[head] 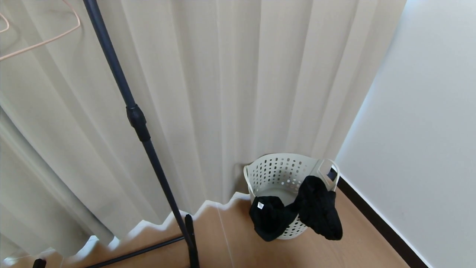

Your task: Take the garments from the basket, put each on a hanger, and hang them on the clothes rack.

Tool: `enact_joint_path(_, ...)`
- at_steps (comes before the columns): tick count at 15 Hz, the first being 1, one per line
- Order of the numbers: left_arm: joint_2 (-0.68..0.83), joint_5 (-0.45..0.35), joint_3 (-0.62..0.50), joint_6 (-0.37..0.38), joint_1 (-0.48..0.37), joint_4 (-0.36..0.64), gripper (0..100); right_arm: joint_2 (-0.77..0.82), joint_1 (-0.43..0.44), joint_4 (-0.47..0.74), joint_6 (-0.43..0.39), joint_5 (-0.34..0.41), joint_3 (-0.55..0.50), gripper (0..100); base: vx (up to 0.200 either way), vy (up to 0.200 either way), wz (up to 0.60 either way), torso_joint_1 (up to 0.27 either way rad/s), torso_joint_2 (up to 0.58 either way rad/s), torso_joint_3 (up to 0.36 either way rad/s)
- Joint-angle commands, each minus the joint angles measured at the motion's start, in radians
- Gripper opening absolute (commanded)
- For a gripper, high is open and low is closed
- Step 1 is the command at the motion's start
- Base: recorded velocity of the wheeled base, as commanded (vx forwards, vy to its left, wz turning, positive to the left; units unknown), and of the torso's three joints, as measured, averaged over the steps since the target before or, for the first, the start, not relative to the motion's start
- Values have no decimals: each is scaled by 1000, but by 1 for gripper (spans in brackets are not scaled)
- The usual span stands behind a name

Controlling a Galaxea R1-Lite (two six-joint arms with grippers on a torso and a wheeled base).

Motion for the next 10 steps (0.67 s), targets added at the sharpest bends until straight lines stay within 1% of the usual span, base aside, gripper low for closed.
enact_joint_path(1,2,0,0,0,0,0,100,0,0,-1,0,0,0,100,0,0,0,2,2,-198)
enact_joint_path(10,2,2,0,0,0,0,100,0,0,-1,3,-1,0,100,0,0,0,3,3,-197)
